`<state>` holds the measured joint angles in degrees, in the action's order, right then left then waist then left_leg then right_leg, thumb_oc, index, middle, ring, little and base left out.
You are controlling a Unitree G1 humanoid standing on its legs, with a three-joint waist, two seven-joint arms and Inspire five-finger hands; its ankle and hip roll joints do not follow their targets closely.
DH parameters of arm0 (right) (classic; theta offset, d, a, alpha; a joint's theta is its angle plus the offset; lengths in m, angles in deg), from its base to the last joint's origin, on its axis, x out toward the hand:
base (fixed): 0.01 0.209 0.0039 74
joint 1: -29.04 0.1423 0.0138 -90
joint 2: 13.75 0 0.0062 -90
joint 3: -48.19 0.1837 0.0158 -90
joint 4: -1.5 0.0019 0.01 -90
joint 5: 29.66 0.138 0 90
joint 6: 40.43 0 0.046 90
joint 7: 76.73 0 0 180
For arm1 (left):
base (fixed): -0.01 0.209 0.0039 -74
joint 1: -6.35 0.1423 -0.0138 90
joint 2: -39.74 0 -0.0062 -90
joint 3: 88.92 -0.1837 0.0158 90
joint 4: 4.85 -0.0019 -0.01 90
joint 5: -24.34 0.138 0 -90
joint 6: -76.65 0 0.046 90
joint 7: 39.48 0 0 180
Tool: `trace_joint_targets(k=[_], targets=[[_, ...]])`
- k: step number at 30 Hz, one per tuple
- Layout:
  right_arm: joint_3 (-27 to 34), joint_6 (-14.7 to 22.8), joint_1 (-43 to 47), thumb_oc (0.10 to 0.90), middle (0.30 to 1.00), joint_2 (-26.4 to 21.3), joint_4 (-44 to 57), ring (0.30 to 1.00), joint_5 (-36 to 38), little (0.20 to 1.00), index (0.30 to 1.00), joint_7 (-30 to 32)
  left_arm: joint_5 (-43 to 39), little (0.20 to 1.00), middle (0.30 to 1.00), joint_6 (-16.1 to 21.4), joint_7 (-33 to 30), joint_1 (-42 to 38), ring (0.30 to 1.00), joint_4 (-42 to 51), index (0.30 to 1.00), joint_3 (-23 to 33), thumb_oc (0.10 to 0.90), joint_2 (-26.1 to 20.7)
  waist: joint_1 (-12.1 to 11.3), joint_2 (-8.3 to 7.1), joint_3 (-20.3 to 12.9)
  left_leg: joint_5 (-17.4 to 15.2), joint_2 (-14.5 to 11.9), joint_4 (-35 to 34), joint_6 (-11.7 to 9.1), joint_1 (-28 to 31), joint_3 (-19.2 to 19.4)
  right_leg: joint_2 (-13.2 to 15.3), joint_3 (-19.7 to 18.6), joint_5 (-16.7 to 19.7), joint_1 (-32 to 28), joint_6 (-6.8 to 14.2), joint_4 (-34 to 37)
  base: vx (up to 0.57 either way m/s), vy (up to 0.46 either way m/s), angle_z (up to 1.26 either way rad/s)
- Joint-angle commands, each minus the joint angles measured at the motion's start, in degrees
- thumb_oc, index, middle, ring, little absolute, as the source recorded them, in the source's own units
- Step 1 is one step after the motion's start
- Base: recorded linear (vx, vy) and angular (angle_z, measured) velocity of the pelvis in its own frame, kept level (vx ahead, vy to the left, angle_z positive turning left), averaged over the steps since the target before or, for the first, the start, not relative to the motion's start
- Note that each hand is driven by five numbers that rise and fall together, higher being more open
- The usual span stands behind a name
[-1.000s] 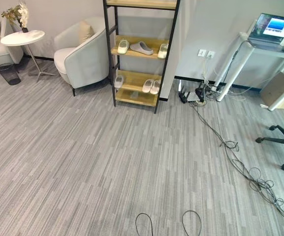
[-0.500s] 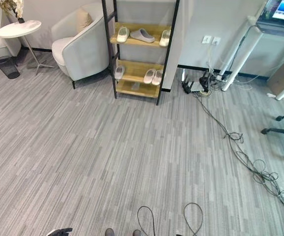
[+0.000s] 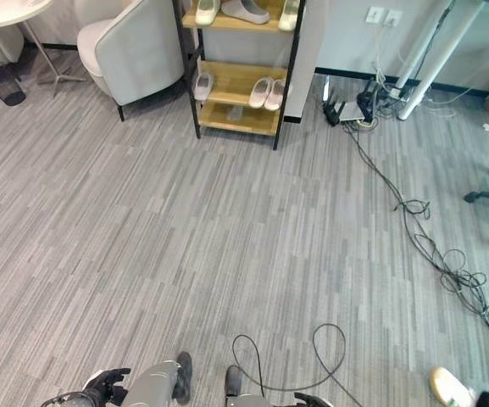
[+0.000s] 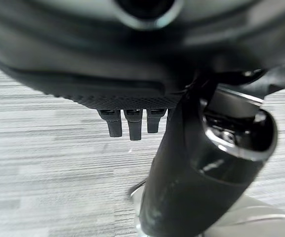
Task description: Arrange the slippers neatly on the shoe rack.
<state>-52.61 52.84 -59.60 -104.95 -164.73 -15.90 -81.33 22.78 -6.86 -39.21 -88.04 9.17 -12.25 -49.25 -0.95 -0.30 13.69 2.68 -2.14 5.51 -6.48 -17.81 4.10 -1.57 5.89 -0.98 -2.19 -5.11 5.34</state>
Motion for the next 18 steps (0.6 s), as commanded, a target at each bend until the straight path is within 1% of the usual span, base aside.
trace_joint_targets(k=[1,2,3,4,5,6,7,8,9,10,11,12,13,14,15,16,17,18], targets=[[-0.6,1.1,-3.2,0.8,0.9,-2.5,1.3,0.9,-0.8,0.9,0.9,0.8,3.7,0.9,0.9,0.5,0.6,2.8,0.9,-0.2,0.9,-3.4,0.8,2.8,-2.2,-0.22,-2.9,3.5,0.2,-1.8,2.6,-2.5,0.0,2.5,-2.0,-8.9,-6.1,7.7,-4.7,0.42,0.08,-0.19],[-0.6,1.1,-2.9,0.8,0.9,-2.3,1.4,0.9,-1.1,0.9,0.9,1.0,4.4,0.9,0.9,0.5,0.6,2.9,0.9,-0.7,0.9,-3.7,0.8,3.0,-2.9,-0.78,-3.2,3.8,0.8,-3.7,2.5,-3.8,-0.4,2.6,-3.0,-9.2,-7.6,8.1,-3.9,0.47,0.15,-0.57],[-0.6,1.0,-2.6,0.8,0.9,-1.8,1.4,0.9,-1.5,0.9,0.9,0.5,4.8,0.9,0.9,0.1,1.1,4.4,0.9,-1.6,0.9,-2.3,0.8,2.9,-3.9,-0.92,-5.5,5.5,0.9,-5.8,3.2,-1.7,-1.9,2.5,-5.0,-9.5,-8.7,9.1,-3.2,0.46,0.149,-0.89],[-0.6,1.0,-2.6,0.8,0.9,-1.8,1.4,0.9,-1.5,0.9,0.9,0.5,4.8,0.9,0.9,0.1,1.1,4.4,0.9,-1.6,0.9,-2.3,0.8,2.9,-3.9,-0.99,-5.5,5.4,0.9,-5.8,3.2,-1.7,-1.9,2.5,-5.0,-9.5,-8.7,9.1,-3.2,0.53,0.205,-1.24],[-1.1,1.1,-2.2,0.8,0.9,-1.0,2.4,0.9,-1.7,0.9,0.9,0.5,5.1,0.9,0.9,0.2,0.3,4.5,0.9,-1.6,0.9,-1.7,0.8,2.0,-4.1,-2.07,-6.4,5.4,1.9,-2.6,3.8,-2.4,-1.8,4.3,-5.0,-9.2,-8.6,9.9,-3.9,0.22,0.09,-1.04],[-1.1,1.1,-2.2,0.8,0.9,-1.0,2.4,0.9,-1.7,0.9,0.9,0.5,5.1,0.9,0.9,0.2,0.3,4.5,0.9,-1.6,0.9,-1.6,0.8,2.0,-4.1,-2.13,-6.5,5.3,1.9,-2.5,3.9,-2.5,-1.7,4.4,-5.0,-9.3,-8.6,9.9,-3.9,0.47,0.24,-0.71],[-1.8,1.2,-1.3,0.8,0.9,-0.2,3.7,0.9,-2.0,0.9,0.9,0.5,4.9,0.9,0.9,0.3,0.0,3.8,0.9,-1.3,0.9,-1.5,0.8,1.5,-4.7,-3.22,-7.3,3.0,2.8,-0.4,5.2,-2.5,-1.2,6.0,-6.4,-7.9,-7.8,11.5,-6.6,0.37,0.205,-0.16],[-2.3,1.2,-0.3,0.8,0.9,0.3,4.5,0.9,-2.2,0.9,0.9,0.4,5.0,0.9,0.9,0.2,-0.2,3.2,0.9,-0.9,0.9,-1.7,0.8,1.1,-4.9,-3.84,-7.6,1.7,3.3,0.4,5.9,-2.0,-0.8,6.9,-6.8,-6.2,-6.8,12.8,-9.5,0.37,0.206,-0.11],[-2.3,1.2,-0.3,0.8,0.9,0.3,4.5,0.9,-2.2,0.9,0.9,0.4,5.0,0.9,0.9,0.2,-0.2,3.2,0.9,-0.9,0.9,-1.6,0.8,1.0,-4.9,-3.91,-7.7,1.6,3.4,0.5,6.0,-2.0,-0.7,7.0,-6.8,-6.3,-6.7,12.9,-9.6,0.24,0.137,-0.14],[-3.2,1.3,0.4,0.8,0.9,0.6,5.5,0.9,-2.7,0.9,0.9,0.5,5.0,0.9,0.9,0.3,-0.6,2.4,0.9,-0.3,0.9,-1.9,0.8,0.7,-4.8,-4.29,-7.6,0.4,3.9,1.2,6.7,-1.6,-0.4,8.0,-6.8,-3.0,-5.0,14.2,-13.6,0.18,0.151,-0.17],[-4.0,1.3,1.7,0.8,0.9,0.6,6.7,0.9,-3.3,0.9,0.9,0.6,4.7,0.9,0.9,0.4,-1.0,1.4,0.9,0.5,0.9,-2.2,0.8,0.3,-4.3,-4.14,-6.9,-0.9,4.2,1.9,7.5,-0.7,-0.1,9.1,-6.9,2.5,-1.6,15.5,-20.1,0.4,0.308,-0.2],[-4.6,1.7,3.2,0.8,0.9,1.0,8.6,0.9,-2.6,0.9,0.9,0.9,3.9,0.9,0.9,0.5,-2.2,-0.6,0.9,2.1,0.9,-2.9,0.8,-0.3,-3.0,-2.95,-6.0,-2.9,4.6,2.2,8.8,2.5,-0.2,10.1,-6.1,8.4,1.9,15.5,-28.8,0.28,0.227,-0.28],[-4.6,1.7,3.2,0.8,0.9,1.0,8.6,0.9,-2.6,0.9,0.9,0.9,3.9,0.9,0.9,0.5,-2.2,-0.6,0.9,2.1,0.9,-2.9,0.8,-0.3,-3.0,-2.83,-6.1,-2.8,4.5,2.2,8.8,2.4,-0.2,10.0,-6.2,8.6,2.0,15.5,-28.7,0.34,0.236,-0.21],[-4.5,1.8,3.7,0.8,0.9,1.2,9.1,0.9,-2.5,0.9,0.9,1.0,3.6,0.9,0.9,0.6,-2.6,-1.5,0.9,3.0,0.9,-3.1,0.8,-0.6,-2.5,-1.69,-5.8,-3.7,4.1,2.0,9.4,4.4,-0.5,10.1,-5.1,9.5,4.3,14.8,-32.3,0.27,0.166,0.12],[-4.7,2.0,4.0,0.8,0.9,1.5,9.1,0.9,-2.8,0.9,0.9,1.7,2.8,0.9,0.9,0.6,-3.0,-2.3,0.9,3.7,0.9,-3.1,0.8,-0.8,-1.9,-0.72,-5.3,-4.4,4.2,1.6,9.9,6.7,-0.9,9.6,-4.4,9.1,6.5,14.0,-35.8,0.45,0.235,0.19],[-4.4,2.6,2.3,0.8,0.9,1.0,9.2,0.9,-3.3,0.9,0.9,1.4,2.3,0.9,0.9,0.7,-3.3,-2.9,0.9,4.8,0.9,-2.5,0.8,-1.1,-0.9,0.1,-5.0,-5.3,4.2,1.0,10.1,8.9,-1.6,8.8,-3.6,6.8,9.0,13.2,-36.9,0.47,0.194,0.29],[-4.0,3.0,1.0,0.8,0.9,0.5,8.3,0.9,-3.6,0.9,0.9,1.2,1.5,0.9,0.9,1.1,-3.6,-3.4,0.9,5.8,0.9,-2.2,0.8,-1.2,0.3,0.64,-4.3,-6.3,4.5,0.7,10.1,11.2,-2.2,7.9,-3.0,4.1,11.0,12.6,-35.9,0.63,0.133,0.27],[-3.3,2.7,-0.3,0.8,0.9,0.1,6.7,0.9,-3.9,0.9,0.9,1.4,1.0,0.9,0.9,1.5,-3.2,-3.9,0.9,7.2,0.9,-2.3,0.8,-0.7,1.8,1.55,-4.0,-7.9,4.9,-0.3,9.9,14.5,-3.7,5.5,-1.9,0.3,14.9,11.9,-31.0,0.47,0.06,0.31]])
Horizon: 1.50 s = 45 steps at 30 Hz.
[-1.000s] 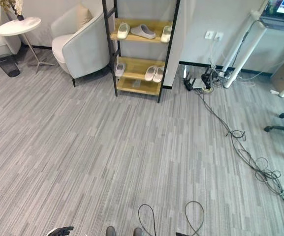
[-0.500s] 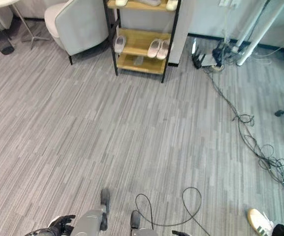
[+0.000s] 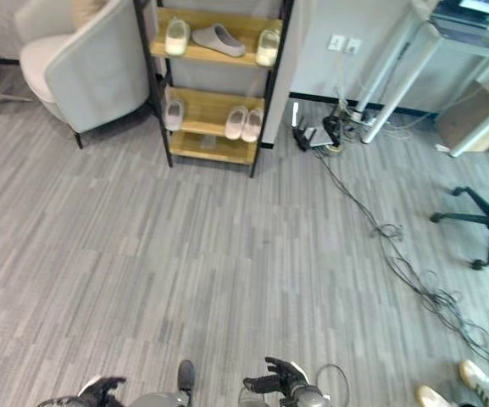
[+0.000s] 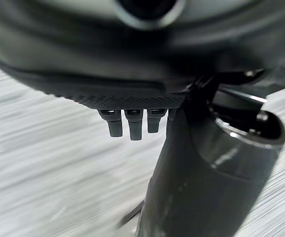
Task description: Arrange the slippers neatly on the shoe rack.
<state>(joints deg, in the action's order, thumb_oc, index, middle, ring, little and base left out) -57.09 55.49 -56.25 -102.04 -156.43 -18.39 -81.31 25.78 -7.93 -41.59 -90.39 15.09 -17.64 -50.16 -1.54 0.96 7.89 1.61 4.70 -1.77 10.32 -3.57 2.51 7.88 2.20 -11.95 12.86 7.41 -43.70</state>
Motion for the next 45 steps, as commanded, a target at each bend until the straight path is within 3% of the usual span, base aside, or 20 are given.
trace_joint_targets(k=[1,2,5,7,12,13,14,16,17,19,20,22,24,25,27,31,35,39,42,45], targets=[[1.2,0.1,-3.7,0.8,0.9,-2.9,-1.6,0.9,-1.4,0.9,0.9,1.4,-2.0,0.9,0.9,2.6,-0.9,-1.5,0.9,1.3,0.9,3.1,0.8,0.3,2.6,0.29,2.1,-7.0,-1.9,7.0,-7.0,0.8,-2.3,-3.8,2.0,10.9,-0.5,-0.7,17.8,0.66,0.005,0.27],[2.1,-0.1,-4.8,0.8,0.9,-3.0,-3.8,0.9,-1.2,0.9,0.9,1.8,-1.6,0.9,0.9,2.8,-1.0,-1.8,0.9,1.1,0.9,2.4,0.8,0.9,4.4,-0.07,2.1,-8.5,-0.5,6.0,-7.3,4.5,-4.2,-5.7,1.3,11.6,2.8,-0.4,25.8,0.36,-0.022,0.34],[2.3,-0.4,-5.7,0.8,0.9,-2.2,-3.7,0.9,-0.5,0.9,0.9,1.9,-0.7,0.9,0.9,3.0,-0.8,-1.9,0.9,0.2,0.9,1.9,0.8,1.4,6.3,-0.83,2.3,-10.0,0.0,4.3,-7.9,8.9,-6.4,-6.7,0.2,13.9,5.2,0.6,35.5,0.5,-0.079,0.47],[2.7,-1.3,-8.1,0.8,0.9,-1.0,-5.3,0.9,-0.9,0.9,0.9,1.4,1.0,0.9,0.9,2.9,-0.4,-1.3,0.9,-2.7,0.9,1.9,0.8,2.3,9.0,0.14,1.8,-12.3,-1.4,1.9,-9.1,14.1,-8.2,-6.5,0.2,16.5,8.6,2.0,43.9,0.64,-0.146,0.57],[4.4,-1.9,-10.7,0.8,0.9,-1.3,-8.1,0.9,-0.6,0.9,0.9,0.9,3.0,0.9,0.9,2.6,0.1,2.3,0.9,-6.2,0.9,2.1,0.8,4.1,9.9,0.65,-0.6,-12.8,-2.8,4.3,-11.1,17.7,-10.1,-6.9,-1.3,19.7,5.5,-0.2,43.0,0.49,-0.184,0.53],[5.6,-2.2,-10.8,0.8,0.9,-2.2,-9.0,0.9,0.1,0.9,0.9,0.8,2.5,0.9,0.9,2.4,0.3,3.6,0.9,-6.8,0.9,3.1,0.8,4.7,10.0,2.14,-0.9,-6.3,-5.1,12.6,-14.8,16.2,-9.4,-8.4,-0.7,18.5,3.4,-1.9,41.0,0.43,-0.24,0.54],[5.6,-2.2,-10.8,0.8,0.9,-2.2,-9.0,0.9,0.1,0.9,0.9,0.8,2.5,0.9,0.9,2.4,0.3,3.6,0.9,-6.8,0.9,3.1,0.8,4.6,10.1,1.95,-1.0,-6.1,-5.0,12.6,-14.8,16.0,-9.5,-8.2,-0.7,18.6,3.5,-1.8,41.1,0.34,-0.218,0.47],[5.6,-2.1,-10.3,0.8,0.9,-3.1,-8.6,0.9,1.2,0.9,0.9,0.8,2.0,0.9,0.9,2.3,0.6,4.0,0.9,-6.1,0.9,3.0,0.8,4.2,9.1,0.28,0.1,1.9,-4.4,31.3,-16.8,6.0,-8.0,-7.3,-1.6,16.6,-0.5,-3.8,41.6,0.19,-0.208,0.32],[5.1,-1.7,-9.3,0.8,0.9,-3.8,-7.4,0.9,1.7,0.9,0.9,1.2,1.8,0.9,0.9,2.2,0.4,3.6,0.9,-5.3,0.9,2.9,0.8,3.7,8.4,-0.66,1.0,4.2,-4.8,39.0,-16.5,2.5,-6.8,-7.7,-2.2,15.5,-2.7,-5.1,41.5,0.26,-0.302,0.38],[4.4,-1.6,-7.9,0.8,0.9,-4.8,-6.1,0.9,1.9,0.9,0.9,2.0,1.4,0.9,0.9,2.1,-0.2,3.3,0.9,-4.2,0.9,2.9,0.8,2.8,7.0,-3.08,1.5,3.3,-5.0,46.8,-14.9,-2.6,-4.0,-6.8,-3.3,13.7,-6.1,-6.3,42.0,0.38,-0.295,0.04],[4.2,-0.9,-7.1,0.8,0.9,-5.5,-4.3,0.9,2.8,0.9,0.9,2.5,0.4,0.9,0.9,2.2,-0.5,3.0,0.9,-3.2,0.9,3.1,0.8,2.4,5.3,-3.92,1.4,1.0,-6.1,44.4,-13.7,-7.0,-0.9,-6.9,-3.1,12.0,-9.4,-6.7,42.2,0.38,-0.194,-0.41],[4.3,-0.6,-7.1,0.8,0.9,-5.7,-3.8,0.9,3.0,0.9,0.9,2.7,0.3,0.9,0.9,2.3,-0.6,3.2,0.9,-3.1,0.9,3.1,0.8,2.5,4.5,-3.72,1.6,-0.4,-6.1,42.2,-13.4,-8.1,-0.3,-7.4,-3.5,11.4,-11.2,-6.6,42.6,0.39,-0.044,-0.32],[3.6,0.4,-6.3,0.8,0.9,-6.2,-2.0,0.9,2.8,0.9,0.9,3.1,0.9,0.9,0.9,2.8,-1.0,4.0,0.9,-2.9,0.9,2.5,0.8,2.3,1.9,-3.67,1.6,-2.6,-4.9,23.1,-12.2,-10.6,1.1,-8.6,-4.3,9.0,-16.2,-5.4,44.2,0.53,0.055,-0.24],[3.6,0.4,-6.3,0.8,0.9,-6.1,-2.0,0.9,2.8,0.9,0.9,3.1,0.9,0.9,0.9,2.8,-1.0,4.0,0.9,-2.9,0.9,2.5,0.8,2.3,1.9,-3.83,1.6,-2.3,-4.7,22.6,-12.2,-10.4,1.1,-8.4,-4.3,9.0,-16.1,-5.4,44.2,0.34,0.078,-0.04],[2.2,0.5,-4.9,0.8,0.9,-5.9,-1.6,0.9,1.0,0.9,0.9,3.8,1.0,0.9,0.9,2.6,-1.0,3.0,0.9,-3.1,0.9,1.8,0.8,2.2,-1.1,-2.89,1.0,4.7,-5.8,2.8,-13.5,-13.1,-0.6,-9.9,-5.1,6.0,-21.6,-4.9,45.4,0.47,0.081,-0.39],[1.5,0.5,-5.9,0.8,0.9,-4.5,-0.6,0.9,-0.5,0.9,0.9,3.3,1.4,0.9,0.9,2.2,-0.8,4.5,0.9,-5.4,0.9,3.7,0.8,1.8,-1.4,-3.19,-1.1,7.5,-5.5,0.9,-13.7,-10.1,-1.1,-9.3,-6.1,4.0,-23.7,-4.1,44.1,0.44,0.152,-0.7],[2.6,0.1,-7.6,0.8,0.9,-2.7,-1.4,0.9,0.3,0.9,0.9,2.1,1.4,0.9,0.9,1.7,-0.4,5.3,0.9,-6.9,0.9,5.3,0.8,1.3,-1.2,-4.97,-3.1,3.9,-4.1,3.6,-11.6,-7.9,-0.2,-7.0,-7.8,4.7,-22.4,-1.9,38.0,0.28,0.191,-0.34],[2.6,0.0,-6.9,0.8,0.9,-2.2,-1.3,0.9,0.0,0.9,0.9,1.9,1.0,0.9,0.9,1.8,-0.7,3.6,0.9,-5.3,0.9,5.0,0.8,0.1,-0.3,-4.66,-1.7,0.5,-4.1,4.7,-9.7,-5.2,1.1,-4.2,-4.7,13.4,-13.7,3.3,23.6,0.13,0.134,-0.13],[3.5,0.1,-6.8,0.8,0.9,-2.3,-0.5,0.9,0.1,0.9,0.9,2.5,0.0,0.9,0.9,2.1,-1.2,2.4,0.9,-4.0,0.9,4.8,0.8,-0.4,0.5,-3.53,-1.2,-2.1,-4.4,4.6,-9.3,-1.7,1.3,-1.3,1.8,13.1,-9.2,2.0,22.9,0.18,0.094,0.02],[4.0,0.1,-7.0,0.8,0.9,-2.7,-0.6,0.9,0.3,0.9,0.9,2.7,0.0,0.9,0.9,2.4,-0.9,1.7,0.9,-3.5,0.9,4.3,0.8,-0.5,2.3,-3.26,-0.8,-3.9,-3.7,5.0,-9.3,0.6,-0.2,-1.5,2.2,10.3,-7.5,0.7,29.1,0.29,-0.011,0.12]])
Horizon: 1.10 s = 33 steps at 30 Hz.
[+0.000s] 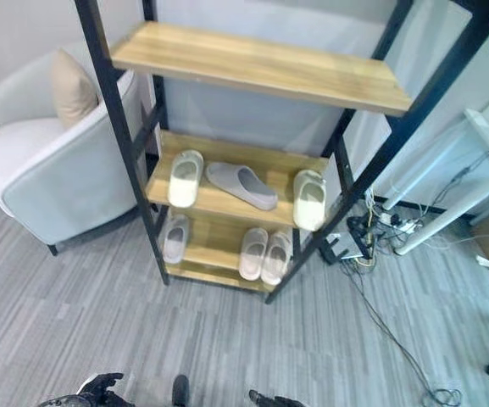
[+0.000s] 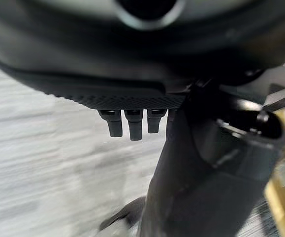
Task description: Arrange the slippers neatly on the shoe rack.
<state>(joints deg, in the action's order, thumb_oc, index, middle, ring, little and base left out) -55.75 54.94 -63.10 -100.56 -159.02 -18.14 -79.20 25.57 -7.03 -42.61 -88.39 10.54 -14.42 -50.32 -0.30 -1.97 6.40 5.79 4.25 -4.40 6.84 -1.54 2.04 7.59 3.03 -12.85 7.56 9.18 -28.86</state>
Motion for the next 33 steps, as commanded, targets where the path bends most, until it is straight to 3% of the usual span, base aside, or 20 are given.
trace_joint_targets(k=[1,3,6,10,15,17,18,19,22,23,25,26,27,30,33], targets=[[3.0,0.7,-0.1,0.8,0.9,-4.3,2.0,0.9,0.4,0.9,0.9,0.7,0.4,0.9,0.9,1.7,0.1,-0.4,0.9,0.9,0.9,0.8,0.8,-0.3,1.9,-0.2,0.8,-8.5,-3.0,7.5,-5.9,-0.7,-0.3,-1.7,-0.2,11.5,-1.3,-0.9,16.0,0.23,-0.054,0.29],[3.3,1.0,0.3,0.8,0.9,-4.8,2.5,0.9,0.8,0.9,0.9,1.1,1.0,0.9,0.9,2.0,0.0,-0.5,0.9,0.6,0.9,0.5,0.8,-0.1,3.3,-0.1,1.3,-9.2,-2.6,6.9,-6.1,1.0,-1.2,-2.6,-4.3,12.5,0.1,-0.3,20.1,0.18,-0.063,0.36],[3.2,1.3,0.5,0.8,0.9,-5.2,3.6,0.9,0.7,0.9,0.9,1.6,1.5,0.9,0.9,2.1,0.0,-0.3,0.9,-0.4,0.9,0.5,0.8,-0.1,3.7,-0.23,1.2,-10.0,-2.4,6.3,-6.5,2.7,-1.9,-2.8,-6.3,13.9,0.2,-0.1,23.4,0.15,-0.1,0.34],[3.0,1.5,1.2,0.8,0.9,-5.8,5.3,0.9,0.0,0.9,0.9,2.0,2.3,0.9,0.9,2.1,0.1,0.9,0.9,-1.0,0.9,0.6,0.8,0.2,3.6,-0.12,0.5,-11.3,-2.5,6.3,-7.0,4.5,-2.6,-2.8,-5.1,15.6,0.1,-0.2,26.3,0.19,-0.195,0.15],[1.6,2.2,1.1,0.8,0.9,-6.3,7.8,0.9,-1.0,0.9,0.9,2.3,2.4,0.9,0.9,1.6,-0.2,3.1,0.9,-2.7,0.9,2.4,0.8,0.6,2.9,0.04,-0.4,-12.6,-4.0,8.3,-8.9,5.6,-3.9,-4.0,-6.0,13.7,-2.5,-2.1,25.7,0.11,-0.234,0.05],[0.3,2.5,1.5,0.8,0.9,-6.9,9.9,0.9,-1.8,0.9,0.9,2.1,1.4,0.9,0.9,1.7,-0.6,3.7,0.9,-2.7,0.9,2.9,0.8,1.4,2.5,0.53,0.0,-10.6,-5.5,13.2,-11.0,4.2,-4.9,-5.4,-5.3,11.6,-4.1,-3.9,24.6,0.1,-0.255,0.21],[0.3,2.5,1.5,0.8,0.9,-6.9,9.9,0.9,-1.8,0.9,0.9,2.1,1.4,0.9,0.9,1.7,-0.6,3.7,0.9,-2.7,0.9,2.9,0.8,1.4,2.6,0.55,0.0,-10.7,-5.5,13.4,-11.0,4.1,-5.0,-5.4,-5.2,11.6,-4.1,-4.0,24.6,0.01,-0.192,0.25],[-1.2,3.0,2.1,0.8,0.9,-7.6,12.6,0.9,-3.5,0.9,0.9,3.0,1.9,0.9,0.9,1.8,-1.7,2.9,0.9,-1.2,0.9,1.7,0.8,1.4,2.1,0.3,1.3,-8.0,-6.2,20.3,-12.3,0.5,-5.2,-5.5,-4.8,10.8,-5.0,-4.9,24.3,-0.01,-0.129,0.2],[-3.4,3.5,2.0,0.8,0.9,-8.2,16.5,0.9,-5.4,0.9,0.9,3.5,3.1,0.9,0.9,2.5,-3.4,2.2,0.9,1.7,0.9,0.5,0.8,1.1,1.6,0.09,2.5,-6.6,-7.2,25.5,-12.3,-2.3,-4.6,-5.7,-4.3,9.8,-6.2,-5.9,24.0,0.01,-0.159,0.23],[-3.9,3.8,1.7,0.8,0.9,-8.3,17.8,0.9,-5.7,0.9,0.9,3.6,3.1,0.9,0.9,2.7,-3.7,2.2,0.9,2.6,0.9,0.2,0.8,1.1,1.4,0.13,2.7,-6.8,-7.5,25.3,-11.9,-2.7,-4.2,-5.8,-4.1,9.4,-6.8,-6.0,24.1,0.08,-0.073,0.23],[-5.6,4.5,1.1,0.8,0.9,-8.8,20.5,0.9,-7.4,0.9,0.9,3.7,3.2,0.9,0.9,3.2,-4.6,2.5,0.9,3.9,0.9,-0.4,0.8,1.4,0.4,0.49,2.5,-8.3,-7.0,16.6,-11.0,-3.6,-5.0,-6.0,-3.8,8.5,-8.1,-5.4,24.8,0.12,-0.005,0.17],[-5.6,4.5,1.1,0.8,0.9,-8.8,20.6,0.9,-7.5,0.9,0.9,3.7,3.2,0.9,0.9,3.2,-4.6,2.6,0.9,3.9,0.9,-0.4,0.8,1.4,0.4,0.43,2.6,-8.2,-7.0,16.3,-11.0,-3.3,-4.9,-5.9,-3.8,8.5,-8.2,-5.4,24.8,0.16,0.042,0.17],[-6.2,4.8,1.5,0.8,0.9,-9.1,22.5,0.9,-8.1,0.9,0.9,4.1,3.3,0.9,0.9,3.5,-4.9,1.9,0.9,3.7,0.9,-1.2,0.8,1.4,-0.6,1.02,2.8,-4.6,-6.1,11.3,-11.2,-6.7,-7.5,-6.6,-4.0,7.9,-9.3,-5.3,25.2,0.09,0.029,0.23],[-6.2,5.3,0.8,0.8,0.9,-9.2,25.1,0.9,-8.7,0.9,0.9,3.9,4.1,0.9,0.9,3.5,-5.1,2.7,0.9,2.7,0.9,-1.2,0.8,1.9,-0.2,2.01,2.2,-3.0,-6.7,5.0,-10.9,-4.4,-7.7,-7.1,-4.2,6.9,-9.9,-4.9,25.4,0.14,0.089,0.06],[-6.2,5.9,-0.8,0.8,0.9,-9.4,30.1,0.9,-9.8,0.9,0.9,3.7,5.4,0.9,0.9,3.1,-5.0,3.8,0.9,1.6,0.9,-0.6,0.8,2.0,1.0,2.17,0.9,-3.2,-6.1,2.7,-10.5,-1.8,-6.2,-5.8,-5.2,7.7,-9.8,-4.1,26.5,0.11,0.171,-0.45]])
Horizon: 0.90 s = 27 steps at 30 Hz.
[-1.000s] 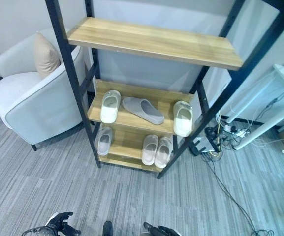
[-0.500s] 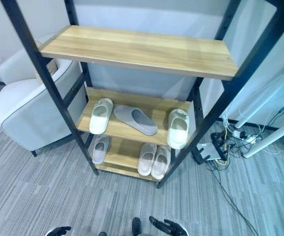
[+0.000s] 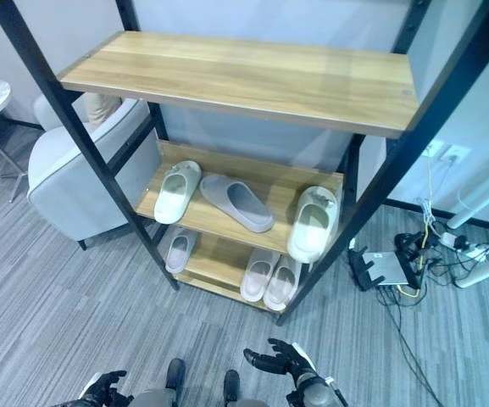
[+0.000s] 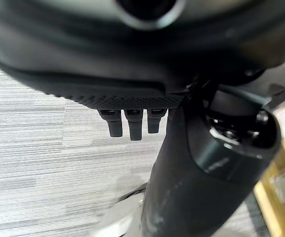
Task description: Arrange the slippers neatly on the shoe rack.
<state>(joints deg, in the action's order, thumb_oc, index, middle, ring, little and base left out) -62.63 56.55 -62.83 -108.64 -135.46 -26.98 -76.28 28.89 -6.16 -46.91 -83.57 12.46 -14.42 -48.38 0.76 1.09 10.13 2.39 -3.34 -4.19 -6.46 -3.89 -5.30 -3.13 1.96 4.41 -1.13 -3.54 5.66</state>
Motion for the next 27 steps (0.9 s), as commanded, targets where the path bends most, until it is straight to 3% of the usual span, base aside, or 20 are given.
trace_joint_targets(k=[1,7,20,24,26,27], targets=[[0.7,4.2,-1.1,0.8,0.9,-1.4,6.6,0.9,-1.0,0.9,0.9,0.7,2.1,0.9,0.9,2.2,-0.7,-1.0,0.9,-0.3,0.9,-0.6,0.8,0.1,-0.2,-0.9,-2.9,0.2,1.5,2.4,2.8,0.6,1.2,5.0,-4.2,-9.5,-1.2,8.6,-8.0,0.08,0.13,-0.48],[-1.0,5.3,-3.4,0.8,0.9,-2.4,18.5,0.9,5.9,0.9,0.9,-5.9,3.3,0.9,0.9,2.4,0.5,-1.1,0.9,-0.2,0.9,0.1,0.8,-1.2,-0.2,-2.45,-3.4,-2.1,2.6,3.3,4.3,2.3,4.1,6.9,-7.0,-8.0,-1.4,10.4,-6.9,0.08,0.123,-0.29],[-10.5,6.3,2.3,0.8,0.9,-5.3,40.6,0.9,5.2,0.9,0.9,-11.8,3.9,0.9,0.9,3.0,0.7,-3.1,0.9,1.7,0.9,-1.7,0.8,-0.1,-1.7,-3.81,-4.6,-3.1,2.7,2.4,5.1,3.4,4.9,7.7,-7.6,-6.8,-1.3,11.2,-5.2,0.04,0.047,-0.05],[-11.4,8.4,7.0,0.8,0.9,-10.0,51.9,0.9,-1.0,0.9,0.9,-11.8,6.4,0.9,0.9,3.1,1.1,-2.5,0.9,1.0,0.9,-2.6,0.8,0.6,-2.2,-4.13,-4.7,-3.0,2.5,1.5,5.0,4.2,4.7,7.5,-7.5,-6.8,-1.9,11.1,-4.3,0.05,-0.01,0.02],[-8.7,12.0,9.8,0.8,0.9,-15.3,59.7,0.9,-12.0,0.9,0.9,-6.7,9.2,0.9,0.9,3.3,1.2,-1.3,0.9,0.0,0.9,-3.0,0.8,1.0,-2.3,-4.21,-4.8,-3.0,2.2,1.1,5.0,4.7,4.6,7.5,-7.2,-6.7,-2.3,11.2,-3.7,0.07,-0.013,0.03],[-8.6,11.9,9.7,0.8,0.9,-15.4,59.8,0.9,-12.1,0.9,0.9,-6.6,9.2,0.9,0.9,3.3,1.2,-1.3,0.9,0.0,0.9,-3.0,0.8,1.0,-2.4,-4.17,-4.8,-3.0,2.2,1.1,5.0,4.8,4.6,7.5,-7.2,-6.7,-2.3,11.2,-3.7,0.06,-0.006,0.02]])
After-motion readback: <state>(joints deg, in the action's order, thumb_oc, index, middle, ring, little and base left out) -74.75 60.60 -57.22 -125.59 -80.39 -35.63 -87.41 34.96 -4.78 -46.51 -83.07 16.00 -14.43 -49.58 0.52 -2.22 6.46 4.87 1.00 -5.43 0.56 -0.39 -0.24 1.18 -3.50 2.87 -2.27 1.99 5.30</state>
